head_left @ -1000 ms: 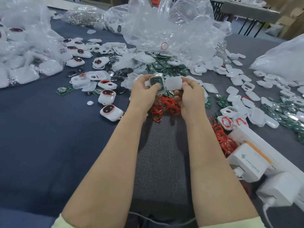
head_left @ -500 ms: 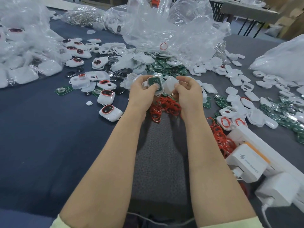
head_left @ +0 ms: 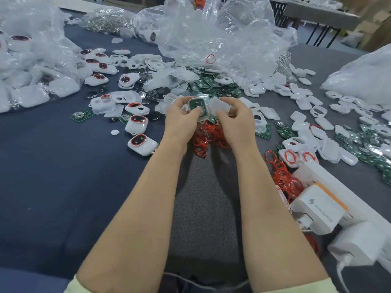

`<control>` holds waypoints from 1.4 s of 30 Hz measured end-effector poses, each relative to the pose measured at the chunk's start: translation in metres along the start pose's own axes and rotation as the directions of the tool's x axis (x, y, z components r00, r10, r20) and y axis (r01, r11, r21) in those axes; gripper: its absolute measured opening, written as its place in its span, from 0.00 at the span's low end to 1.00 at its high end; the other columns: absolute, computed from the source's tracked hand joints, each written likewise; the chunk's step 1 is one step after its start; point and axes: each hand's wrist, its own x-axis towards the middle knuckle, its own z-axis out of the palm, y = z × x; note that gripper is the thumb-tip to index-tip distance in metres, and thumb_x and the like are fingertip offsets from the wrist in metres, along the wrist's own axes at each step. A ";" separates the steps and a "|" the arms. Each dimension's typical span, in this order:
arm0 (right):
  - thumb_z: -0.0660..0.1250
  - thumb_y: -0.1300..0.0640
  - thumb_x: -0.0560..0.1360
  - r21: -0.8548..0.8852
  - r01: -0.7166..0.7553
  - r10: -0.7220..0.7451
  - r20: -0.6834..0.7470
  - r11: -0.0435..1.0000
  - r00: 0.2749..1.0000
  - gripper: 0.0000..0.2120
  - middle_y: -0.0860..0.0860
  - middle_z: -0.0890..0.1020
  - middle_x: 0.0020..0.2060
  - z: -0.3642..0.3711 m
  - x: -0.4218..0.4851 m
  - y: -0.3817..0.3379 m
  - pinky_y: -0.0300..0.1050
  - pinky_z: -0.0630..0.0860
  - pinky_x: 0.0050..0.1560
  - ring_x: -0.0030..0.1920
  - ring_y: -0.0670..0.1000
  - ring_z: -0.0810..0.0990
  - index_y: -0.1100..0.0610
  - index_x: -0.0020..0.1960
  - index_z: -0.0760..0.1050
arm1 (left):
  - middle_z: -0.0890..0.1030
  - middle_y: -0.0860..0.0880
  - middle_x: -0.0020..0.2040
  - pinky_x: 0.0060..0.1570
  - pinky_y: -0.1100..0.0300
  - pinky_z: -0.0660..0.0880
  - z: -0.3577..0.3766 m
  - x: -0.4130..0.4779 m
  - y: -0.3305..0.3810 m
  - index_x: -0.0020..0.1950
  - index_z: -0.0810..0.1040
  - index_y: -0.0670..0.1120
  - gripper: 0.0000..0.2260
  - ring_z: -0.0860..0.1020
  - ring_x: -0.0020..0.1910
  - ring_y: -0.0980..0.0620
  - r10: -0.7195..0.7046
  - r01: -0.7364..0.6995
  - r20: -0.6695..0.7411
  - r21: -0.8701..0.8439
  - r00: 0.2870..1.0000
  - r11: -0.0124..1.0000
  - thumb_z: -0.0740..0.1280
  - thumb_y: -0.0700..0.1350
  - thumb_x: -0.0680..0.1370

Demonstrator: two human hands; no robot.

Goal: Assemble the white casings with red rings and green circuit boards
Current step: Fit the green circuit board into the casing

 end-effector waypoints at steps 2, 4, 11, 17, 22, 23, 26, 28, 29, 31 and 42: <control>0.66 0.62 0.74 -0.091 0.053 -0.052 0.013 0.994 0.999 0.18 0.52 0.80 0.54 -0.001 -0.001 -0.001 0.39 0.71 0.54 0.50 0.47 0.76 0.57 0.63 0.76 | 0.79 0.49 0.42 0.52 0.50 0.78 0.000 0.000 0.000 0.46 0.75 0.50 0.11 0.78 0.40 0.53 0.000 0.000 -0.002 -0.002 1.000 1.000 0.65 0.33 0.77; 0.67 0.60 0.74 -0.211 0.115 -0.109 0.037 0.971 0.993 0.21 0.56 0.77 0.59 0.000 -0.002 -0.002 0.41 0.68 0.61 0.58 0.53 0.75 0.58 0.67 0.73 | 0.79 0.50 0.42 0.51 0.52 0.78 0.000 0.001 0.000 0.49 0.75 0.48 0.10 0.78 0.40 0.53 -0.002 0.002 -0.020 -0.010 1.000 1.000 0.65 0.33 0.77; 0.68 0.58 0.74 -0.336 0.201 -0.184 0.081 0.920 0.980 0.24 0.58 0.77 0.60 -0.001 -0.004 -0.004 0.46 0.69 0.62 0.56 0.57 0.78 0.60 0.69 0.70 | 0.79 0.49 0.43 0.54 0.50 0.78 -0.001 0.001 0.002 0.47 0.74 0.49 0.11 0.79 0.43 0.51 -0.033 0.028 -0.052 -0.091 0.998 0.995 0.64 0.32 0.77; 0.70 0.49 0.73 -0.272 0.094 -0.118 -0.075 0.958 0.990 0.18 0.52 0.82 0.48 -0.001 -0.004 -0.003 0.38 0.69 0.48 0.49 0.53 0.79 0.59 0.59 0.76 | 0.79 0.47 0.45 0.54 0.50 0.78 -0.002 0.003 0.002 0.49 0.75 0.47 0.09 0.79 0.46 0.48 -0.057 0.047 -0.051 -0.165 0.997 0.985 0.64 0.32 0.77; 0.69 0.50 0.74 -0.179 0.063 -0.091 -0.153 0.982 0.984 0.16 0.53 0.80 0.49 0.001 -0.003 -0.007 0.38 0.68 0.50 0.50 0.51 0.77 0.57 0.58 0.78 | 0.78 0.46 0.48 0.38 0.62 0.79 -0.001 0.007 0.001 0.53 0.73 0.45 0.05 0.78 0.45 0.52 -0.098 0.077 -0.076 -0.241 0.992 0.967 0.59 0.41 0.82; 0.69 0.50 0.74 -0.161 0.069 -0.096 -0.161 0.984 0.982 0.17 0.52 0.80 0.49 0.003 -0.004 -0.009 0.39 0.69 0.51 0.50 0.51 0.77 0.57 0.59 0.77 | 0.78 0.47 0.47 0.36 0.62 0.78 -0.001 0.008 0.001 0.51 0.73 0.46 0.06 0.78 0.44 0.52 -0.114 0.089 -0.081 -0.256 0.990 0.962 0.57 0.43 0.83; 0.71 0.50 0.73 -0.162 0.126 -0.149 -0.141 0.979 0.979 0.19 0.53 0.80 0.48 0.010 -0.009 -0.016 0.44 0.72 0.56 0.50 0.52 0.78 0.59 0.59 0.76 | 0.78 0.45 0.47 0.33 0.63 0.77 0.001 0.010 0.003 0.52 0.73 0.46 0.08 0.77 0.43 0.51 -0.162 0.129 -0.085 -0.308 0.983 0.943 0.55 0.45 0.83; 0.72 0.51 0.72 -0.184 0.168 -0.190 -0.112 0.968 0.975 0.18 0.53 0.81 0.49 0.017 -0.013 -0.018 0.46 0.72 0.56 0.51 0.53 0.78 0.61 0.56 0.78 | 0.78 0.44 0.47 0.32 0.63 0.77 0.002 0.010 0.003 0.53 0.73 0.45 0.09 0.77 0.41 0.50 -0.186 0.149 -0.078 -0.341 0.980 0.928 0.55 0.46 0.82; 0.72 0.51 0.72 -0.195 0.181 -0.204 -0.102 0.964 0.974 0.17 0.53 0.81 0.49 0.020 -0.014 -0.019 0.45 0.71 0.56 0.52 0.53 0.78 0.61 0.55 0.78 | 0.79 0.43 0.47 0.32 0.63 0.77 0.002 0.010 0.003 0.54 0.74 0.44 0.10 0.77 0.41 0.50 -0.190 0.153 -0.072 -0.352 0.979 0.923 0.54 0.46 0.83; 0.72 0.51 0.72 -0.202 0.185 -0.209 -0.108 0.962 0.972 0.16 0.53 0.81 0.49 0.023 -0.015 -0.019 0.44 0.70 0.56 0.52 0.53 0.76 0.61 0.54 0.78 | 0.79 0.42 0.47 0.30 0.64 0.76 0.002 0.009 0.003 0.55 0.74 0.43 0.12 0.78 0.40 0.50 -0.190 0.156 -0.063 -0.361 0.980 0.920 0.54 0.47 0.83; 0.62 0.55 0.76 -0.489 -0.040 -0.015 -0.107 0.871 0.994 0.18 0.56 0.72 0.62 0.006 -0.008 0.003 0.49 0.62 0.62 0.64 0.59 0.66 0.53 0.65 0.72 | 0.76 0.37 0.62 0.36 0.64 0.79 0.002 0.005 0.003 0.67 0.68 0.40 0.15 0.77 0.54 0.45 -0.150 0.133 -0.034 -0.305 0.988 0.943 0.56 0.33 0.81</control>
